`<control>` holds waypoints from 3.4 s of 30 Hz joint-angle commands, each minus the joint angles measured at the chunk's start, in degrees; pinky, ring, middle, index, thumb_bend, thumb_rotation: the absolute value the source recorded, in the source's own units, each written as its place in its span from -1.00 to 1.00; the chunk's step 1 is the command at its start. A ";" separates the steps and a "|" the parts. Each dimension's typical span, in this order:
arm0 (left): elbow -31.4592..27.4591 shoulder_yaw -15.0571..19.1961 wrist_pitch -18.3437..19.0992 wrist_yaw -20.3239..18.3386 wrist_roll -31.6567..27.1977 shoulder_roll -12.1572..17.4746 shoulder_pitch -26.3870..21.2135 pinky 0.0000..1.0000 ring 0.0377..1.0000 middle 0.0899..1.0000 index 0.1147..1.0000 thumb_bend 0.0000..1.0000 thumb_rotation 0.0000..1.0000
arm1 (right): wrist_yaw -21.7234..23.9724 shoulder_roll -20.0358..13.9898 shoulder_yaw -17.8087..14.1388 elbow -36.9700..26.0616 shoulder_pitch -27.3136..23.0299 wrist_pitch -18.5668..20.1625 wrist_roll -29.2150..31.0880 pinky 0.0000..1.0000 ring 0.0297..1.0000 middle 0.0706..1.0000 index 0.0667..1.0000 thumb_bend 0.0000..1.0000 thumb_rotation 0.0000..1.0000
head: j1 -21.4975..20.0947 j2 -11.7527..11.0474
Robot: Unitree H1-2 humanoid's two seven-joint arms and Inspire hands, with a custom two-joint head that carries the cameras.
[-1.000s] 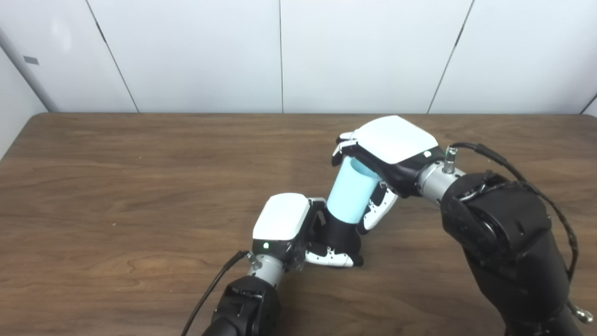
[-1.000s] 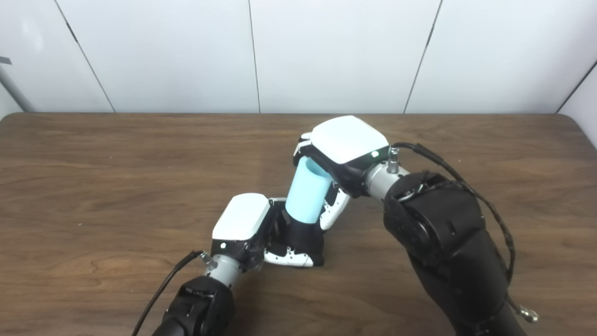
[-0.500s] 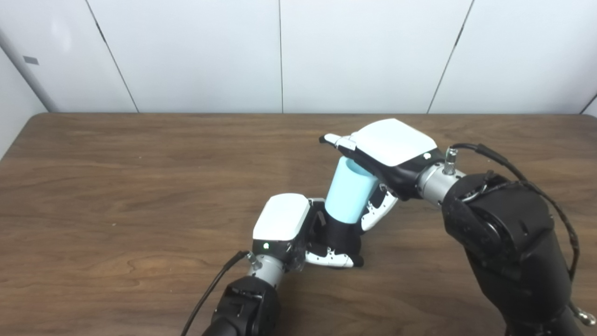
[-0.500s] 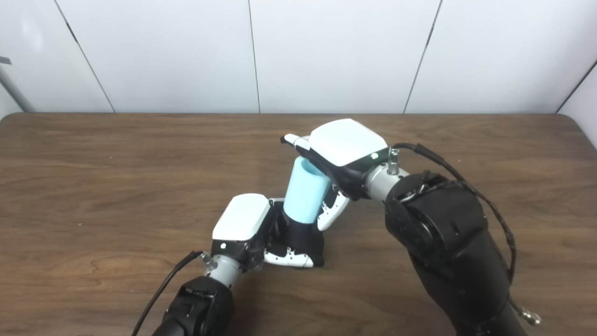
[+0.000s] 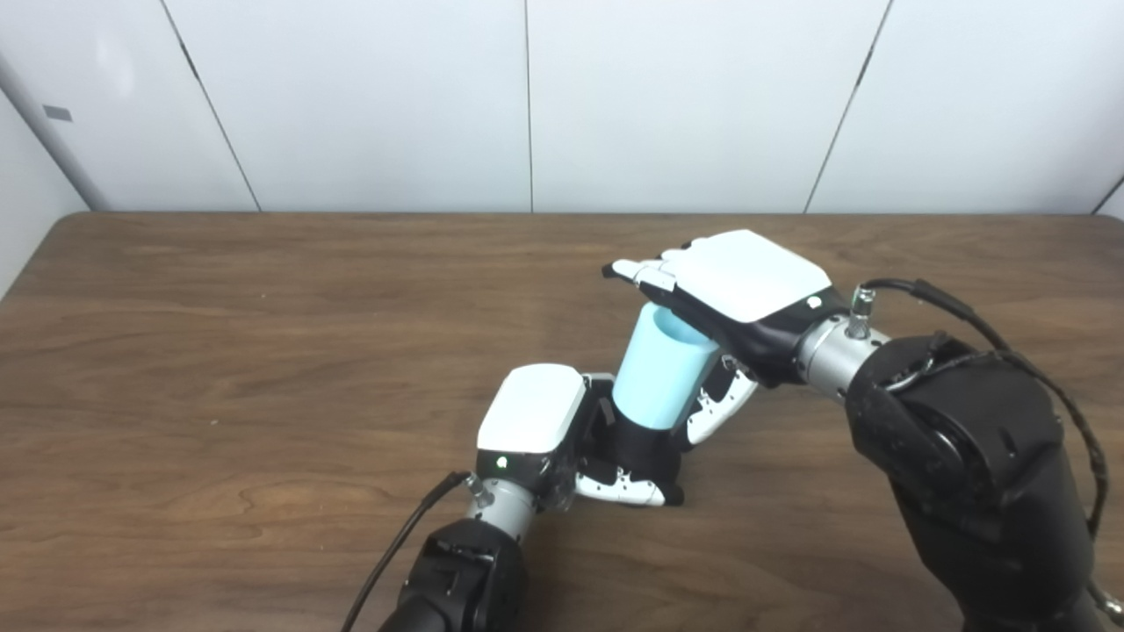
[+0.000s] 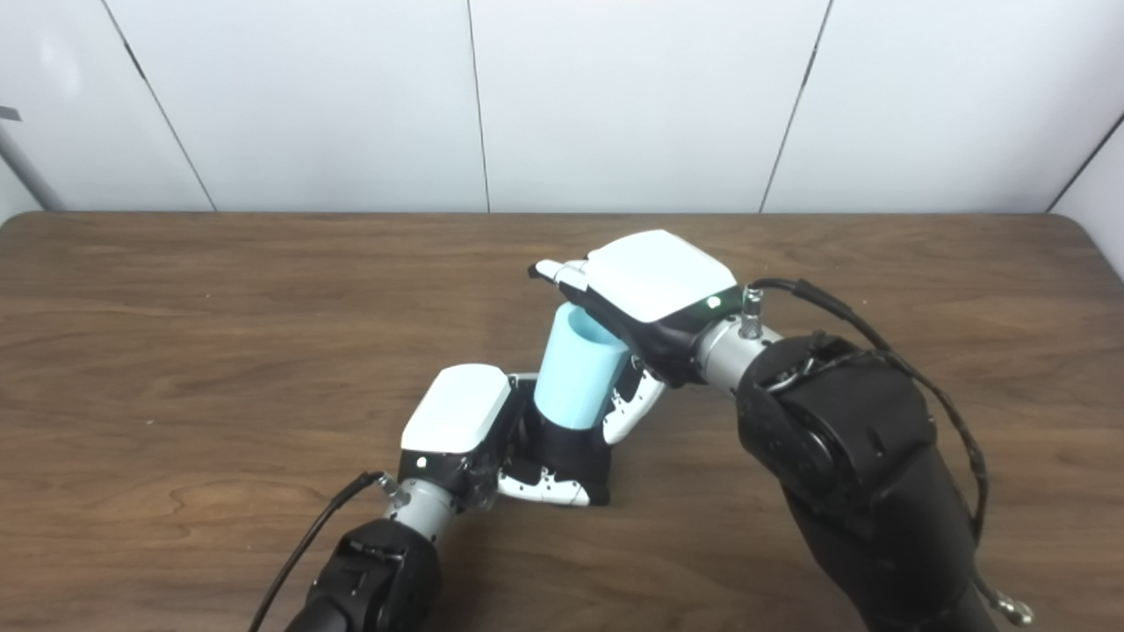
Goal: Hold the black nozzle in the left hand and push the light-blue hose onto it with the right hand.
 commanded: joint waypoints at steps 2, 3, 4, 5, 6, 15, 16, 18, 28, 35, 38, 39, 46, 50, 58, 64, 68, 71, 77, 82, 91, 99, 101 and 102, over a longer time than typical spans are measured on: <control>2.47 -0.92 -0.02 -3.47 -0.69 0.30 1.43 -0.30 -0.21 -0.22 -0.11 0.01 -1.00 | 5.38 -1.67 -0.30 -1.48 -1.53 0.84 0.62 0.82 0.83 0.79 0.88 1.00 -0.37 | 0.02 -0.05; 2.44 -0.89 -0.01 -3.53 -0.74 0.29 1.43 -0.29 -0.20 -0.22 -0.11 0.01 -1.00 | 5.42 -1.95 -0.58 -2.01 -1.94 1.66 1.15 0.84 0.84 0.80 0.88 1.00 -0.39 | 0.02 -0.05; 2.42 -0.91 -0.01 -3.55 -0.70 0.29 1.42 -0.27 -0.18 -0.19 -0.12 0.01 -1.00 | 5.44 -2.33 -0.99 -2.58 -2.37 2.68 1.93 0.87 0.84 0.80 0.88 1.00 -0.40 | 0.05 -0.11; 2.41 -0.92 0.01 -3.57 -0.64 0.27 1.42 -0.25 -0.17 -0.19 -0.13 0.01 -1.00 | 5.46 -2.76 -1.34 -3.09 -2.88 3.84 2.62 0.92 0.85 0.81 0.89 1.00 -0.42 | 0.05 -0.11; 2.41 -0.94 0.00 -3.58 -0.59 0.26 1.42 -0.26 -0.18 -0.20 -0.12 0.01 -1.00 | 5.46 -3.19 -1.47 -3.41 -3.35 4.74 3.01 0.94 0.86 0.82 0.89 1.00 -0.43 | 0.05 -0.11; 2.94 -0.93 -0.33 -3.44 -0.33 0.11 1.53 -0.28 -0.21 -0.22 -0.10 0.01 -1.00 | 5.11 -5.44 -6.13 -4.11 -7.89 10.91 8.86 0.97 0.88 0.85 0.93 1.00 -0.37 | 0.56 0.04; 3.00 -0.93 -0.38 -3.42 -0.27 0.11 1.53 -0.28 -0.21 -0.22 -0.10 0.01 -1.00 | 4.91 -5.37 -6.72 -4.20 -8.10 11.33 9.58 0.96 0.87 0.84 0.92 1.00 -0.39 | 0.56 0.04; 3.07 -0.95 -0.52 -3.36 -0.13 0.15 1.55 -0.28 -0.21 -0.22 -0.10 0.01 -1.00 | 4.99 -5.09 -7.85 -4.83 -8.87 12.53 10.55 0.93 0.86 0.83 0.92 1.00 -0.42 | 0.53 0.08; 3.14 -0.76 -0.71 -3.03 -0.37 -0.04 1.84 -0.28 -0.20 -0.22 -0.11 0.01 -1.00 | 5.28 -5.42 -10.00 -6.92 -10.08 13.35 12.34 0.74 0.82 0.78 0.85 1.00 -0.40 | 0.74 0.13; 2.77 -0.62 -0.76 -3.00 -0.32 0.10 2.11 -0.29 -0.22 -0.22 -0.10 0.01 -1.00 | 4.54 -10.02 -13.09 -10.37 -7.31 13.21 21.19 0.55 0.73 0.72 0.72 0.99 -0.23 | 0.58 0.37; 2.77 -0.50 -0.65 -2.95 -0.22 0.14 2.24 -0.30 -0.23 -0.23 -0.10 0.01 -1.00 | 5.41 -10.95 -15.74 -12.26 -5.83 13.51 24.53 0.64 0.79 0.76 0.60 0.84 -0.23 | 0.61 0.37; 2.82 -0.45 -0.71 -2.93 -0.28 0.22 2.26 -0.31 -0.24 -0.24 -0.10 0.00 -1.00 | 5.44 -10.71 -16.63 -12.88 -5.18 13.52 25.09 0.67 0.81 0.77 0.59 0.76 -0.25 | 0.59 0.37; 2.78 -0.18 -1.15 -2.76 -0.52 0.56 2.46 -0.27 -0.21 -0.23 -0.10 0.01 -1.00 | -4.14 -8.18 -18.70 -13.64 2.19 8.74 27.74 0.85 0.92 0.86 0.80 0.31 0.01 | 0.71 0.13; 2.86 0.14 -1.36 -2.45 -0.75 0.85 2.59 -0.27 -0.22 -0.22 -0.10 0.01 -1.00 | -9.14 -5.33 -19.50 -13.64 6.76 2.71 27.81 0.92 0.98 0.92 0.87 0.21 0.34 | 0.43 0.15; 2.98 0.23 -1.51 -2.82 -0.71 1.13 2.67 -0.25 -0.21 -0.19 -0.11 0.01 -1.00 | -15.34 -1.60 -19.64 -13.64 10.67 -3.14 28.02 1.00 1.00 0.99 0.93 0.13 0.67 | 0.15 0.00; 2.97 0.06 -1.34 -3.35 -0.32 1.16 2.54 -0.21 -0.19 -0.16 -0.13 0.01 -1.00 | -17.78 -0.10 -18.79 -13.63 12.69 -5.43 26.53 1.00 1.00 1.00 1.00 0.14 0.81 | 0.28 -0.02; 2.99 0.14 -0.96 -3.90 -0.32 1.13 2.57 -0.20 -0.17 -0.15 -0.13 0.01 -1.00 | -17.52 0.48 -18.76 -13.63 14.12 -5.21 26.60 1.00 1.00 1.00 1.00 0.15 0.80 | 0.28 -0.07; 3.08 0.09 -1.15 -3.72 -0.23 1.27 2.53 -0.22 -0.18 -0.17 -0.13 0.01 -1.00 | -16.29 0.22 -18.73 -13.64 15.14 -4.90 27.13 1.00 1.00 1.00 1.00 0.15 0.79 | 0.09 -0.07; 3.00 0.02 -0.98 -4.31 -0.09 1.32 2.34 -0.20 -0.16 -0.17 -0.13 0.01 -1.00 | -15.83 -0.53 -18.57 -13.64 16.65 -5.77 28.41 1.00 1.00 1.00 1.00 0.17 0.77 | 0.25 -0.06; 3.16 0.16 -0.87 -4.33 -0.12 1.23 2.13 -0.25 -0.18 -0.18 -0.13 0.01 -1.00 | -13.98 -1.16 -17.82 -13.64 16.67 -5.87 28.54 1.00 1.00 1.00 1.00 0.21 0.75 | 0.20 -0.21; 3.30 0.09 -0.98 -4.53 0.08 1.41 1.78 -0.19 -0.13 -0.10 -0.17 0.01 -1.00 | -12.03 -0.84 -15.86 -13.64 16.95 -6.17 26.50 0.94 1.00 1.00 1.00 0.25 0.75 | 0.32 -0.31; 3.17 0.25 -1.34 -4.30 -0.35 1.55 1.63 -0.23 -0.15 -0.10 -0.16 0.01 -1.00 | -10.21 0.05 -14.42 -13.63 16.86 -5.30 24.24 0.93 1.00 1.00 1.00 0.25 0.78 | 0.13 -0.40; 3.10 0.21 -1.33 -4.39 -0.33 1.54 1.58 -0.23 -0.15 -0.10 -0.16 0.01 -1.00 | -10.11 0.13 -14.33 -13.63 17.02 -5.42 23.97 0.93 1.00 1.00 1.00 0.25 0.79 | 0.13 -0.40; 2.98 0.17 -1.22 -4.67 -0.29 1.52 1.53 -0.24 -0.16 -0.11 -0.16 0.01 -1.00 | -10.02 0.18 -14.28 -13.63 17.18 -5.49 23.85 0.94 1.00 1.00 1.00 0.25 0.79 | 0.13 -0.40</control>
